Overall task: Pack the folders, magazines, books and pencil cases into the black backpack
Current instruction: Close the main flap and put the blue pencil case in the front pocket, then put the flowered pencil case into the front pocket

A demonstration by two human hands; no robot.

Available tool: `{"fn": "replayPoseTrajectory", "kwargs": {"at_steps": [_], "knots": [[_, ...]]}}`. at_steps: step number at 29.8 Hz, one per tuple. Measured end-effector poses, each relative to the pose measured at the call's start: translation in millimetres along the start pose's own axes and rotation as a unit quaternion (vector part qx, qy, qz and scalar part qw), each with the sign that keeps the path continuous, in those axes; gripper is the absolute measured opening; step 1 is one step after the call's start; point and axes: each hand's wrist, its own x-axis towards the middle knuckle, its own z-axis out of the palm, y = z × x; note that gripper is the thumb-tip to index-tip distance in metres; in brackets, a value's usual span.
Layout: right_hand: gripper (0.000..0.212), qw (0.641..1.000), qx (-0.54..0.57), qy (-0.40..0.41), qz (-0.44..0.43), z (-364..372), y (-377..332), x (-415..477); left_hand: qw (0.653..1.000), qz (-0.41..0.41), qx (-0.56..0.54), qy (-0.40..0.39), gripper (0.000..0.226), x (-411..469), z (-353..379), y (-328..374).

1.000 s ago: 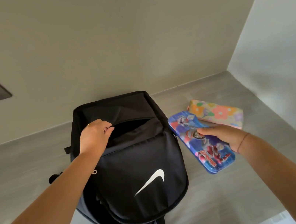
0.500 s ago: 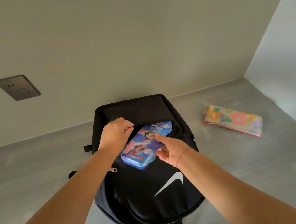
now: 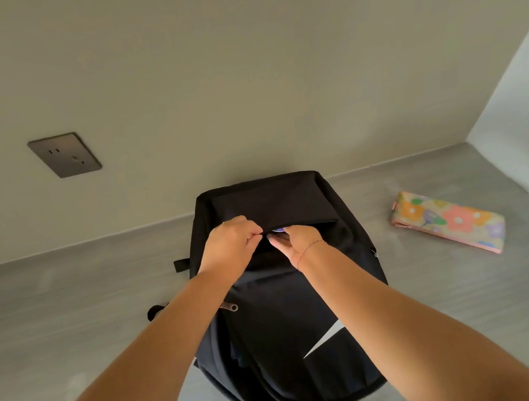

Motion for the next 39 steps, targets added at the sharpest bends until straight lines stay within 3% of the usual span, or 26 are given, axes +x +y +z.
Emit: {"fn": "replayPoseTrajectory", "kwargs": {"at_steps": [5,8,10,13,15,18,22,24,31,34,36,39], "knots": [[0.040,0.996,-0.002,-0.091,0.006,-18.3,-1.0,-8.6,1.000,0.006,-0.011,0.023,0.019,1.0,4.6,-3.9],[0.033,0.983,-0.074,-0.167,0.004,-61.2,-18.7,-29.5,0.999,0.011,-0.018,0.037,0.020,3.5,10.8,-5.9],[0.027,0.977,-0.136,-0.160,-0.042,-93.9,-44.3,-38.2,0.998,0.023,-0.024,0.046,0.023,6.5,16.8,-2.2],[0.025,0.957,-0.246,-0.068,-0.141,-141.8,-82.8,-32.1,0.997,0.048,-0.017,0.054,0.022,15.2,29.4,14.8],[0.022,0.902,-0.370,0.024,-0.223,-175.6,-102.3,-18.3,0.996,0.063,-0.021,0.056,0.019,23.4,39.2,27.4],[0.034,0.779,-0.542,0.123,-0.289,-227.4,-126.4,12.7,0.995,0.084,-0.017,0.048,0.017,34.0,51.2,40.6],[0.069,0.620,-0.731,0.165,-0.235,-282.1,-157.5,53.8,0.995,0.091,0.003,0.045,0.014,40.7,61.9,47.2],[0.076,0.576,-0.772,0.185,-0.196,-294.7,-171.6,68.0,0.995,0.084,0.015,0.043,0.013,42.7,67.6,49.3],[0.063,0.566,-0.787,0.208,-0.131,-298.0,-192.0,95.9,0.998,0.057,0.027,0.030,0.014,41.3,69.0,50.1],[0.061,0.544,-0.804,0.211,-0.117,-293.1,-199.5,100.4,0.998,0.045,0.027,0.029,0.014,40.6,70.2,50.7],[0.062,0.560,-0.805,0.181,-0.075,-289.1,-205.9,95.6,0.998,0.039,0.026,0.029,0.014,40.0,70.7,52.2],[0.059,0.614,-0.776,0.136,-0.046,-283.7,-207.3,85.9,0.999,0.032,0.023,0.031,0.014,38.7,68.8,51.5]]}}
